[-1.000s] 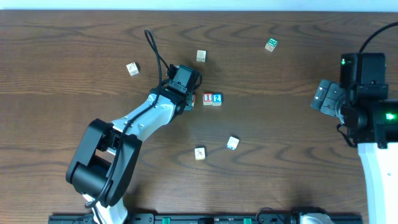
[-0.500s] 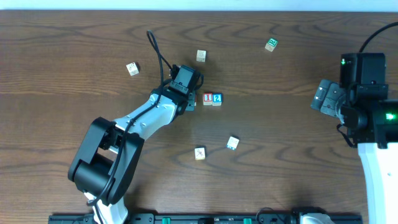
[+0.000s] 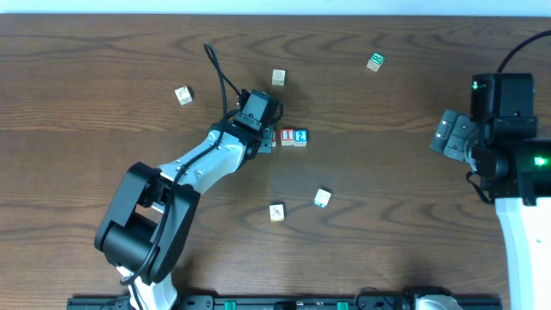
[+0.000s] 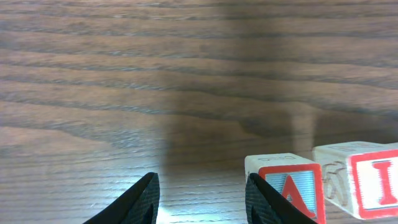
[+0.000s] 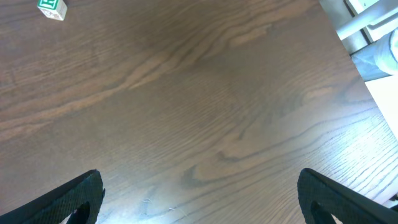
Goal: Spell out Ai2
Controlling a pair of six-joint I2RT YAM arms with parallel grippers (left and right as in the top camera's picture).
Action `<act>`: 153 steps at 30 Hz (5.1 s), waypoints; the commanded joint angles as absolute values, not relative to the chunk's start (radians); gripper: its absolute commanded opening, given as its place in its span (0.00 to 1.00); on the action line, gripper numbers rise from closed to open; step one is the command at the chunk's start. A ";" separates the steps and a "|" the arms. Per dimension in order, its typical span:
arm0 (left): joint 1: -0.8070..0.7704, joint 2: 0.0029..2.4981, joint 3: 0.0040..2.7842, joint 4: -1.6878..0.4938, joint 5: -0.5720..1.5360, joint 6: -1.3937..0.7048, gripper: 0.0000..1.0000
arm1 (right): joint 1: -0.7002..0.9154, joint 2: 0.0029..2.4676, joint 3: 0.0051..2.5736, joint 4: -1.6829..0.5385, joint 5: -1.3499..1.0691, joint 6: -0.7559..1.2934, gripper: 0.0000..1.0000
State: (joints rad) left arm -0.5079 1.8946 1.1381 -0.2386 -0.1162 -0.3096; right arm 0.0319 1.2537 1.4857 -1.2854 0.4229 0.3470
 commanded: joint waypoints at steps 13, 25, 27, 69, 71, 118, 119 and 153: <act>-0.512 1.908 1.132 -0.227 -0.073 -0.314 0.46 | 0.026 1.255 1.483 -1.285 0.437 0.336 0.99; -0.512 1.908 1.132 -0.226 -0.069 -0.330 0.46 | 0.026 1.255 1.483 -1.285 0.437 0.336 0.99; -0.512 1.908 1.132 -0.226 -0.064 -0.338 0.46 | 0.026 1.255 1.483 -1.285 0.437 0.336 0.99; -0.487 1.295 1.177 -0.780 -0.222 -0.039 0.84 | 0.026 1.255 1.483 -1.285 0.437 0.336 0.99; -0.487 1.217 1.177 -0.794 -0.208 0.007 0.95 | 0.026 1.255 1.483 -1.285 0.437 0.336 0.99; -0.401 0.424 1.169 -0.864 -0.317 0.027 0.95 | 0.087 0.604 1.482 -1.288 0.429 0.336 0.99; -0.395 0.402 1.169 -0.864 -0.317 0.027 0.95 | 0.086 0.582 1.482 -1.288 0.429 0.336 0.99; -0.255 0.004 0.344 -0.993 -0.317 0.027 0.95 | 0.090 0.323 0.637 -1.125 0.426 0.347 0.99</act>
